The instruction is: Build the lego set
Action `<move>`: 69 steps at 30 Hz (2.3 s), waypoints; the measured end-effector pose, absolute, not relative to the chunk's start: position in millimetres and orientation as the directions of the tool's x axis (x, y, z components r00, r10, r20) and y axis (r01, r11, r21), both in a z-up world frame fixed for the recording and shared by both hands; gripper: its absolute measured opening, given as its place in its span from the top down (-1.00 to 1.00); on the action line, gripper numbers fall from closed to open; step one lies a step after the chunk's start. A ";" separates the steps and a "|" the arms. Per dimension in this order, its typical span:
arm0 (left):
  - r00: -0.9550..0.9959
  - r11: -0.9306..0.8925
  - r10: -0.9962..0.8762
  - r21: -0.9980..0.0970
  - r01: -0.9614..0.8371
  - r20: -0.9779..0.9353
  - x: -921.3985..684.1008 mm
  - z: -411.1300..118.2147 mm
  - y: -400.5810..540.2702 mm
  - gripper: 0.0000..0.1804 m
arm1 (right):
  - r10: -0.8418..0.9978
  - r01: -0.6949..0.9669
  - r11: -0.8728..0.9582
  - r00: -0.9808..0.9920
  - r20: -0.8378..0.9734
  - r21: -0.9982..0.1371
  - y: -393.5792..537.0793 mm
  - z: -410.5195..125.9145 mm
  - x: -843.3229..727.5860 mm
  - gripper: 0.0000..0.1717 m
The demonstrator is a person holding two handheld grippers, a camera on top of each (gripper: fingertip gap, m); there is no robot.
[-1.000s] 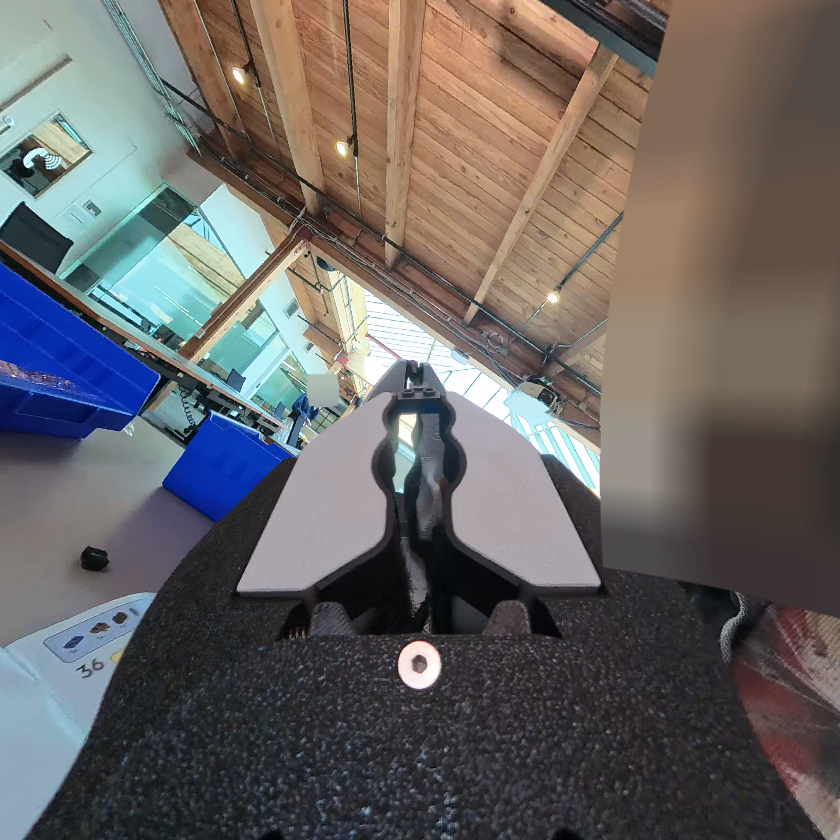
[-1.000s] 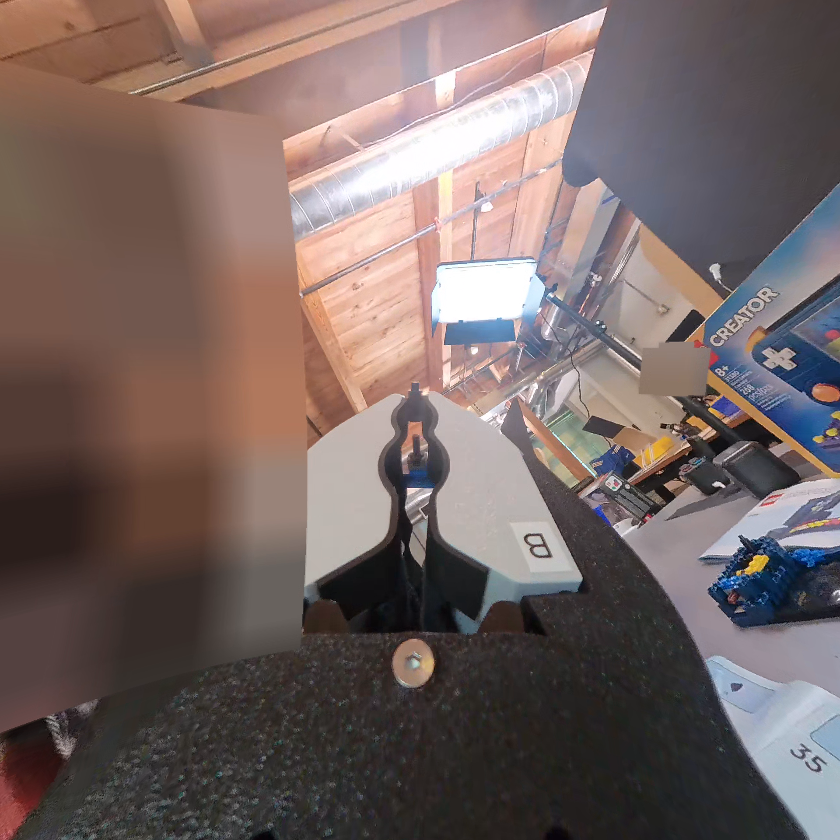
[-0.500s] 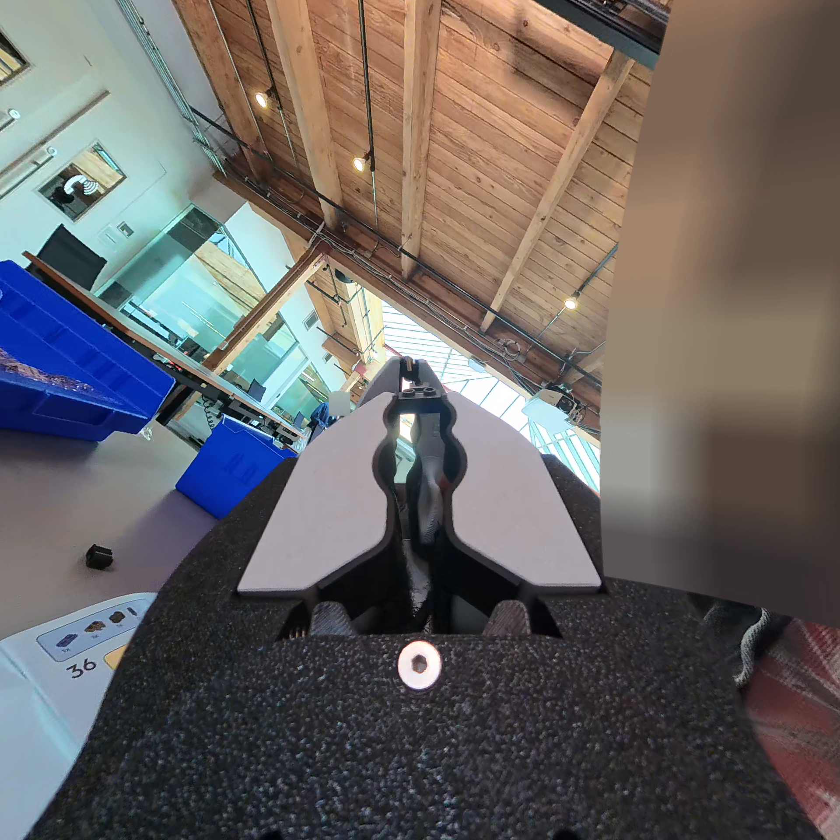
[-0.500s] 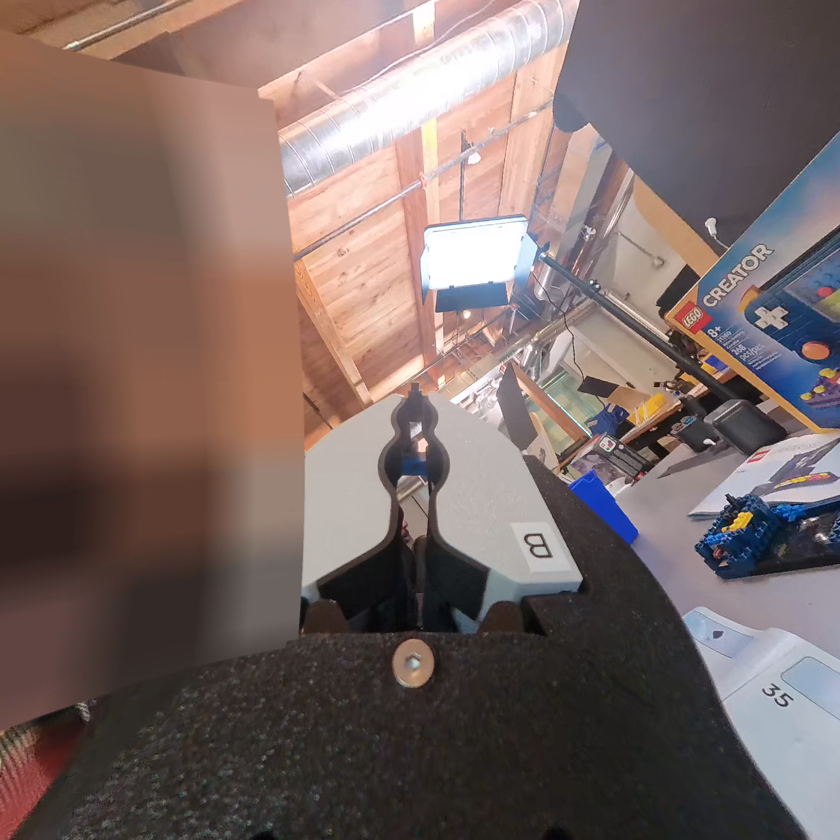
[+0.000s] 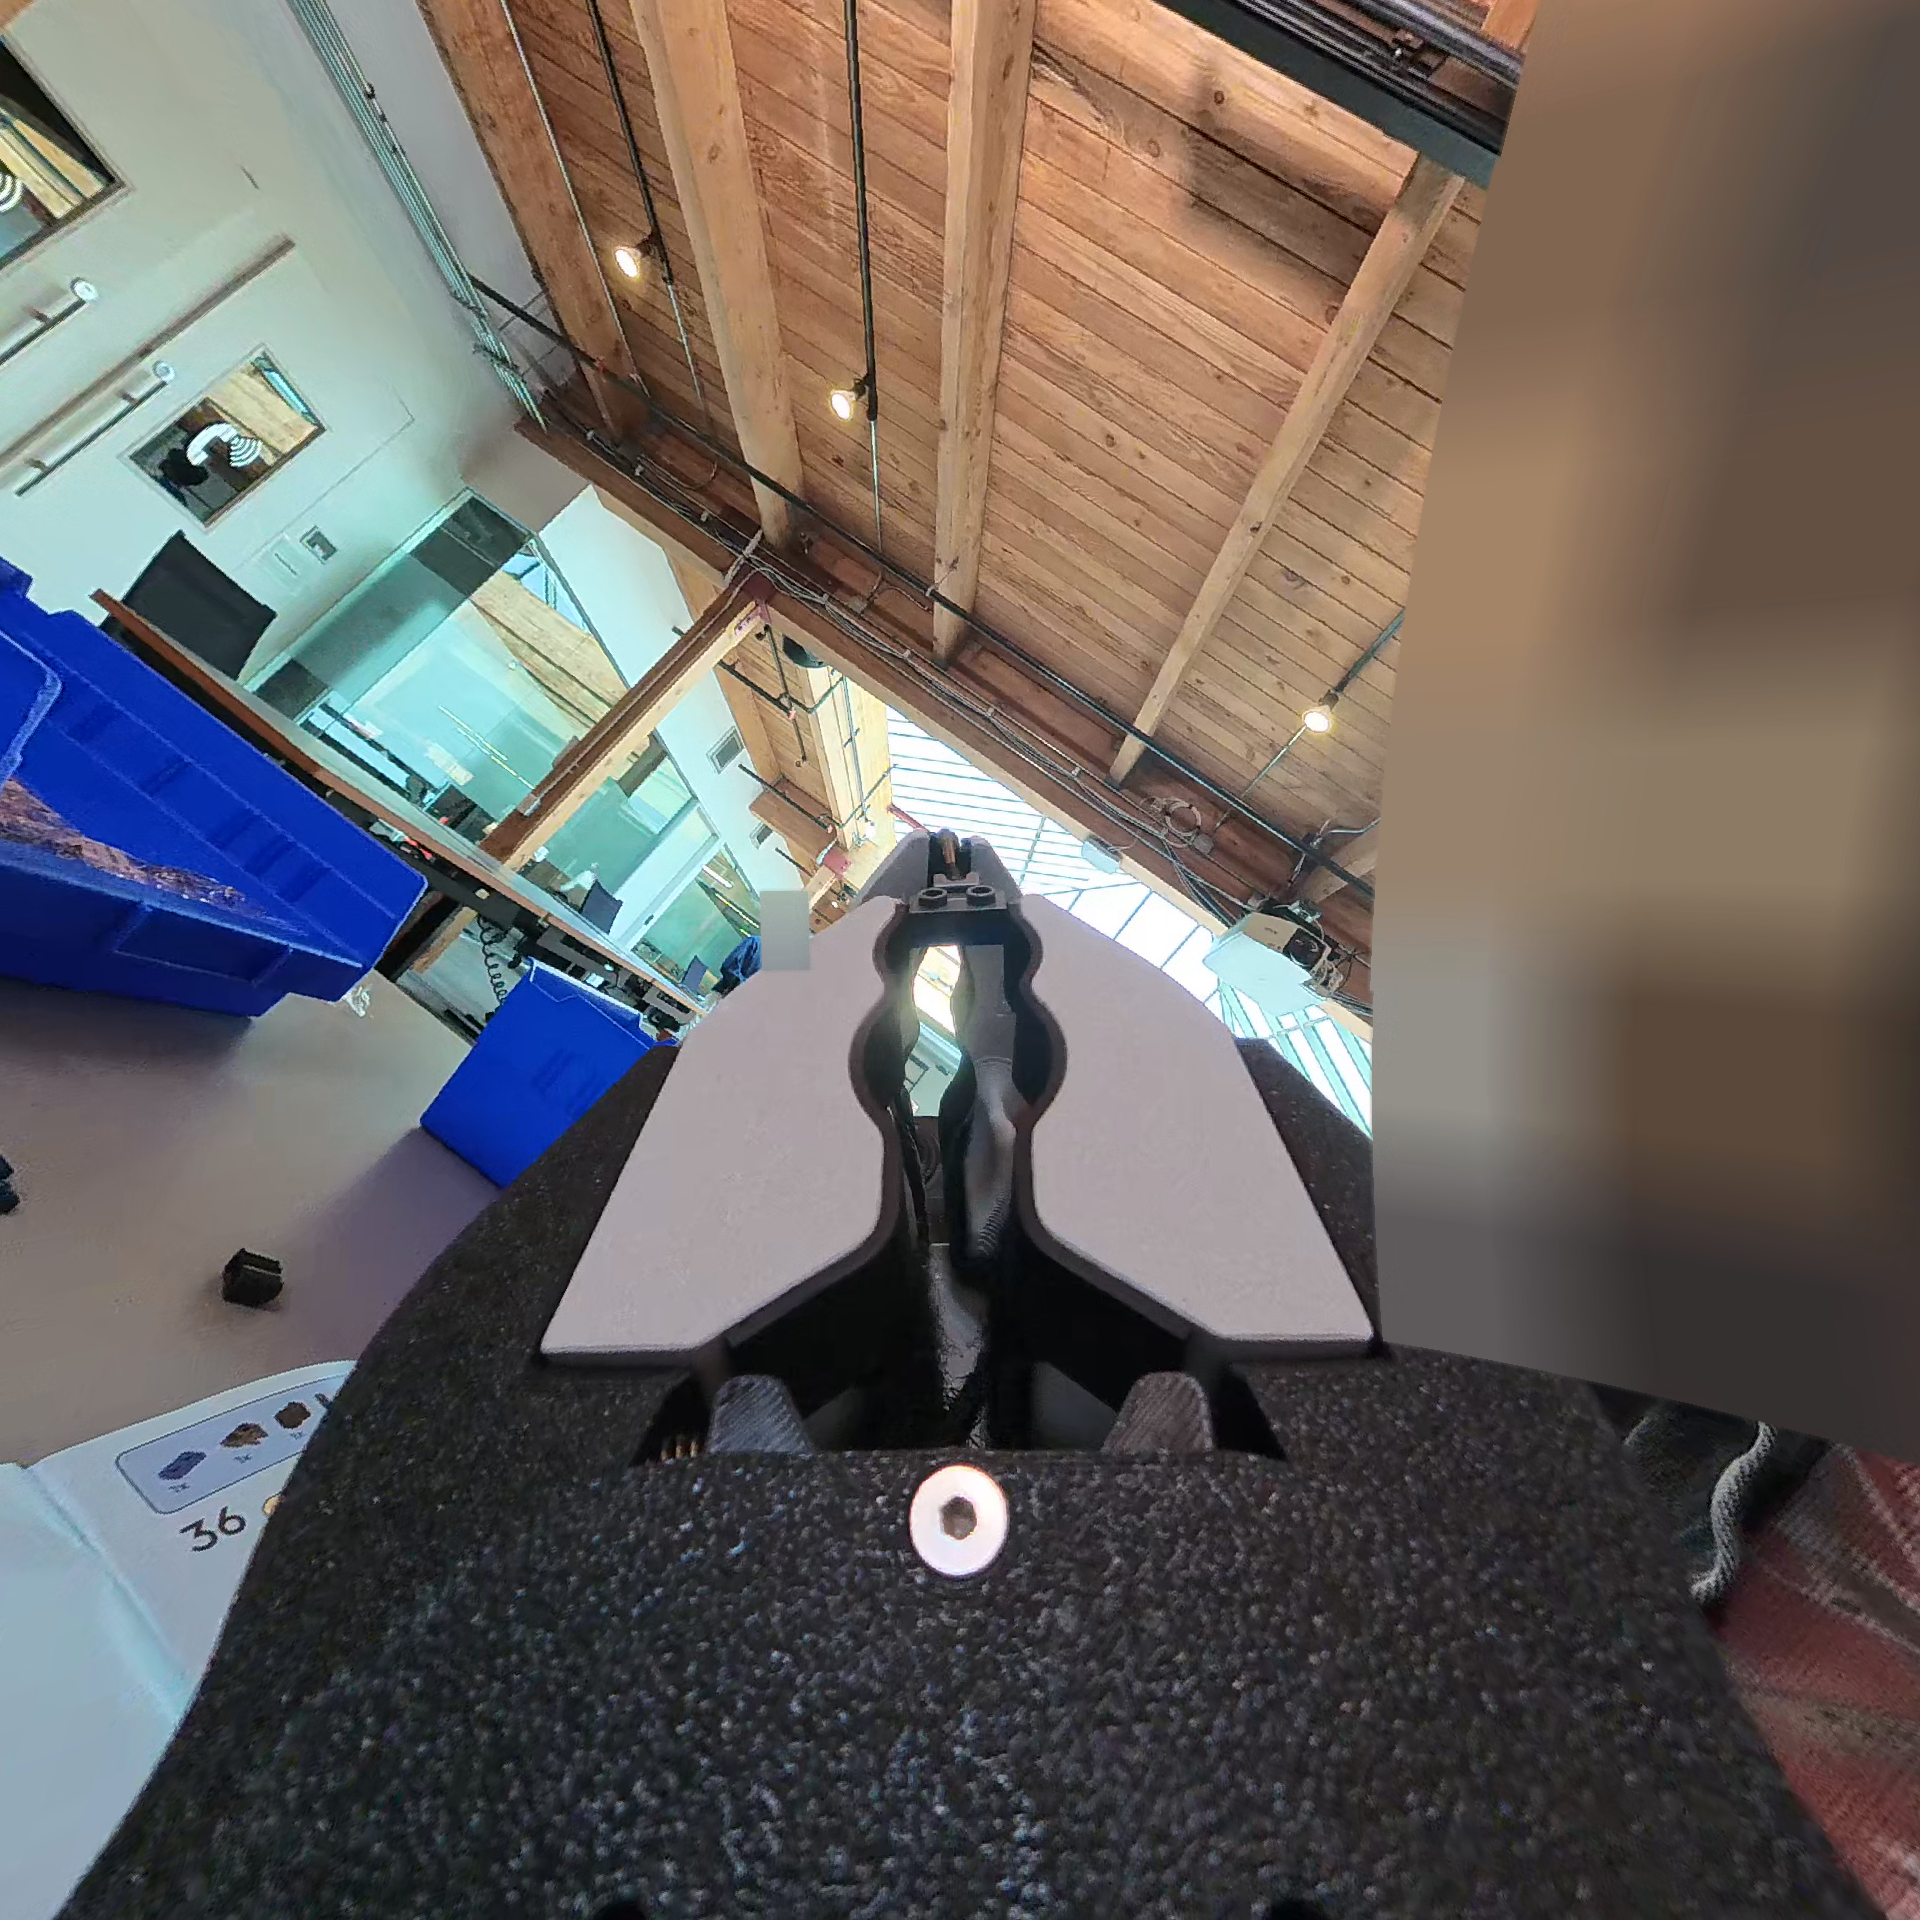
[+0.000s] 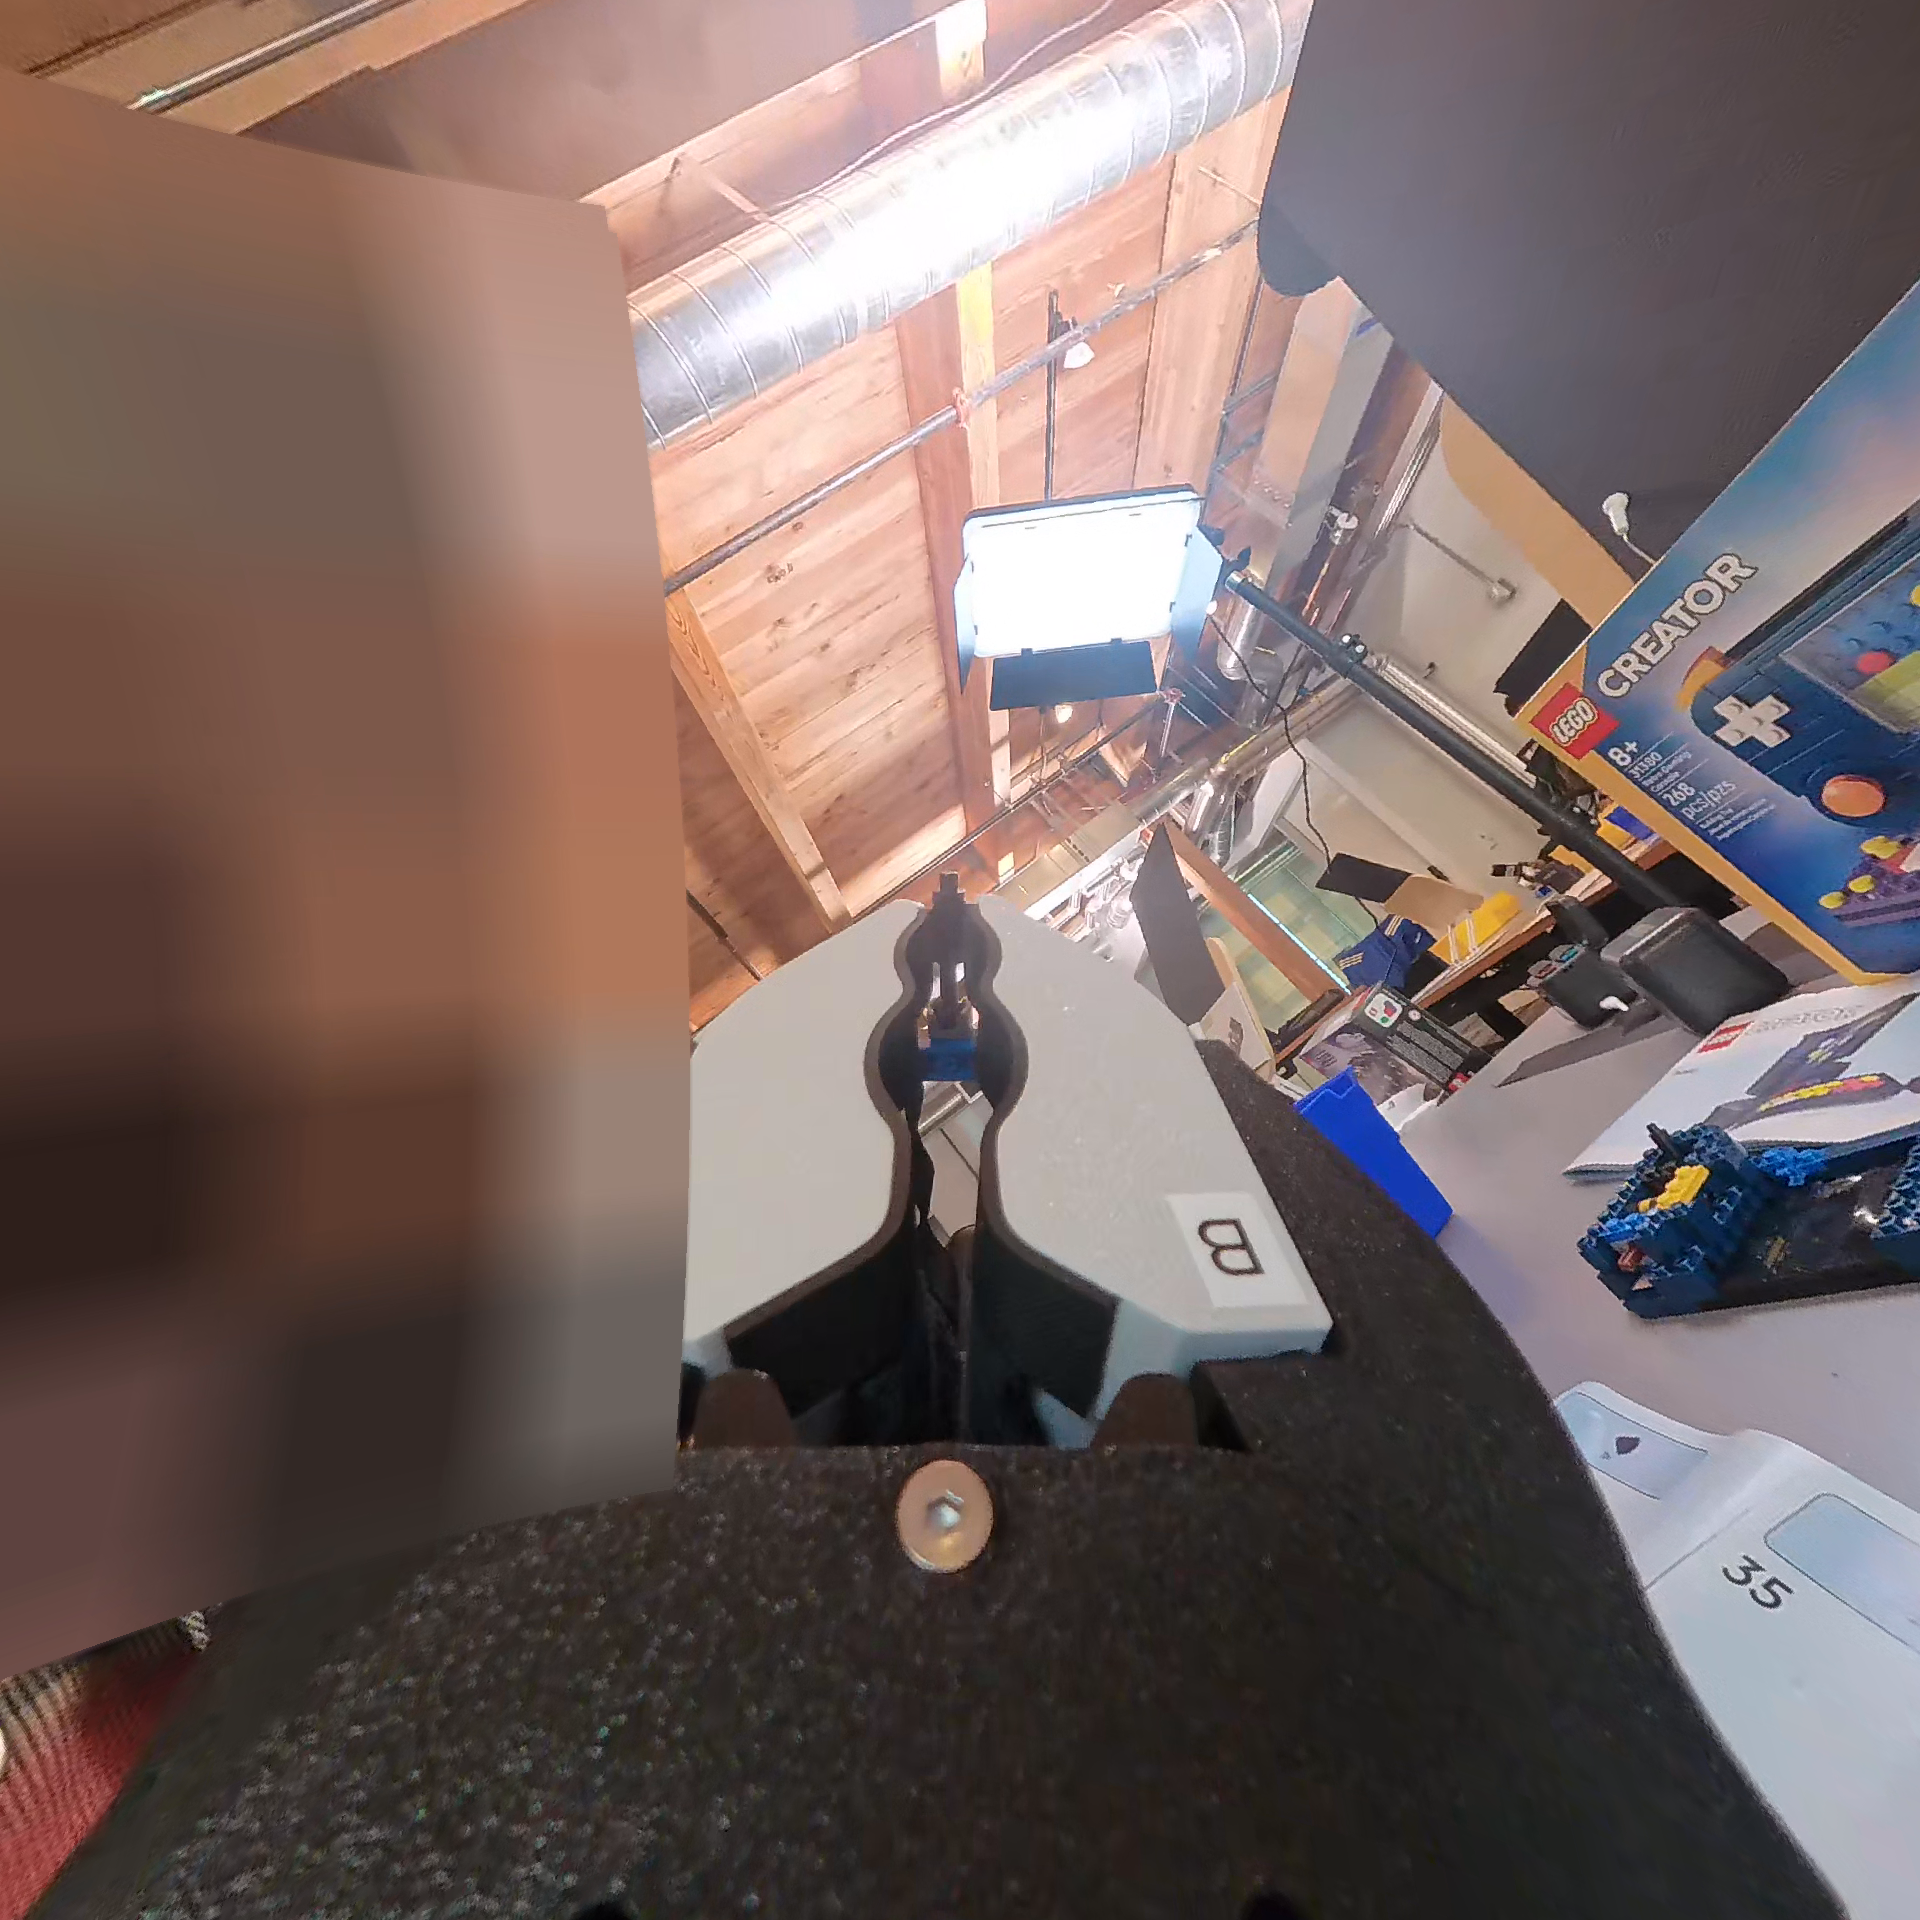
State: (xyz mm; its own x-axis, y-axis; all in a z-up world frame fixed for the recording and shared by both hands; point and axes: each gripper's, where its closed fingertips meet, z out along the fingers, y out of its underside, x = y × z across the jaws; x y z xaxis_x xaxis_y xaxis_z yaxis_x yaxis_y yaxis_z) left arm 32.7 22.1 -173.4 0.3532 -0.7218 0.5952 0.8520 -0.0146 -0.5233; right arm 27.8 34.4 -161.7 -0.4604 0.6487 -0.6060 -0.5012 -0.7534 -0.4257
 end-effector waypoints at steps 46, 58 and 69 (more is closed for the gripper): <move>0.551 -0.108 -0.669 -0.799 0.592 0.499 48.0 -197.2 15.5 0.82 | 0.713 -0.286 -0.689 -0.431 -0.553 -0.666 16.5 -173.3 28.7 0.95; 0.600 -0.245 -0.668 -0.891 0.382 0.440 58.8 -223.8 9.7 0.82 | 0.630 -0.327 -0.777 -0.379 -0.678 -0.538 19.1 -195.8 35.3 0.94; 0.644 -0.294 -0.643 -0.910 0.292 0.415 62.2 -244.8 13.5 0.83 | 0.719 -0.264 -0.694 -0.209 -0.663 -0.669 21.3 -212.1 40.1 0.95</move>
